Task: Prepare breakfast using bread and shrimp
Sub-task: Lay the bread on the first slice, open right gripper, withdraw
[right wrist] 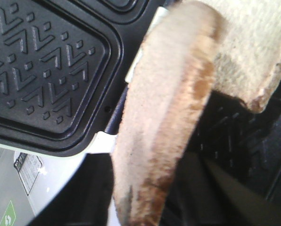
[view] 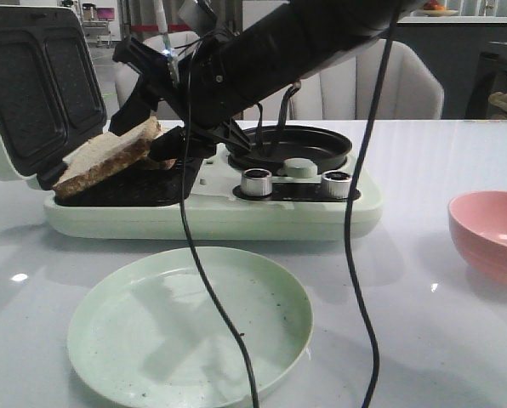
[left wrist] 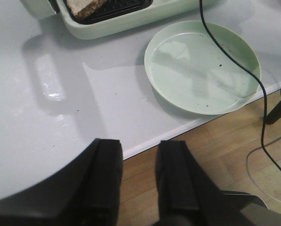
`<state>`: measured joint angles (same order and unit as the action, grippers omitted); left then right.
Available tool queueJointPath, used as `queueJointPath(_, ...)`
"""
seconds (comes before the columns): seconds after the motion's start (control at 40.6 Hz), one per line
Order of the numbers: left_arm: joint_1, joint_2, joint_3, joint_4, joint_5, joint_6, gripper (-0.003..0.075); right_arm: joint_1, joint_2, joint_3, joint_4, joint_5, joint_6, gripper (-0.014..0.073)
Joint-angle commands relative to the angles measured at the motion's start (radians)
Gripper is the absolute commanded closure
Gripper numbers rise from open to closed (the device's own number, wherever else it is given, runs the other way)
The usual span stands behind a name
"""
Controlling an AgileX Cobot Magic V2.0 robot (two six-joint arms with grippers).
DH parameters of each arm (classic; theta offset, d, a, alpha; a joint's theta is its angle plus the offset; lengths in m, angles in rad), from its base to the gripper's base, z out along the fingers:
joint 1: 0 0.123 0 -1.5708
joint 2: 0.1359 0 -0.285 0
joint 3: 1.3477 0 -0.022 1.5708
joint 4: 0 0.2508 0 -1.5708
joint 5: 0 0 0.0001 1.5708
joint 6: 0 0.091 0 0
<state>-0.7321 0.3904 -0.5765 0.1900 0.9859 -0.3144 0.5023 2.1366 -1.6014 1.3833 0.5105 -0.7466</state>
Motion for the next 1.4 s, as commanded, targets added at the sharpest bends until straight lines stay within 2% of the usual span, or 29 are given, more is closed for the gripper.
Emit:
queueJointPath(0.0,-0.004,0.006,-0.028,0.008,-0.062,-0.004,0.0456,-0.025,-0.088,-0.035,0.007,0.033,-0.011,0.0106)
queueJointPath(0.222,-0.004,0.006,-0.028,0.008,-0.062,-0.004,0.0456,-0.030,-0.201,-0.035,-0.214,0.042,0.062,0.0211)
queueJointPath(0.32,-0.004,0.006,-0.028,0.008,-0.062,-0.004,0.0456,-0.030,-0.276,-0.035,-0.404,0.064,0.177,0.0211)
queueJointPath(0.542,-0.004,0.006,-0.028,0.008,-0.062,-0.004,0.0456,-0.029,-0.460,-0.018,-0.935,0.204,0.520,0.0211)
queueJointPath(0.69,-0.004,0.006,-0.028,0.008,-0.062,-0.004,0.0456,-0.028,-0.620,0.095,-1.150,0.259,0.627,0.0211)
queueJointPath(0.863,-0.004,0.006,-0.028,0.008,-0.062,-0.004,0.0456,-0.028,-0.819,0.309,-1.264,0.257,0.679,0.0211)
queueJointPath(1.035,-0.004,0.006,-0.028,0.008,-0.062,-0.004,0.0456,-0.028,-1.012,0.504,-1.321,0.269,0.733,0.0211)
queueJointPath(1.38,-0.004,0.006,-0.028,0.008,-0.062,-0.004,0.0456,-0.028,-1.352,0.799,-1.327,0.344,0.784,0.0211)
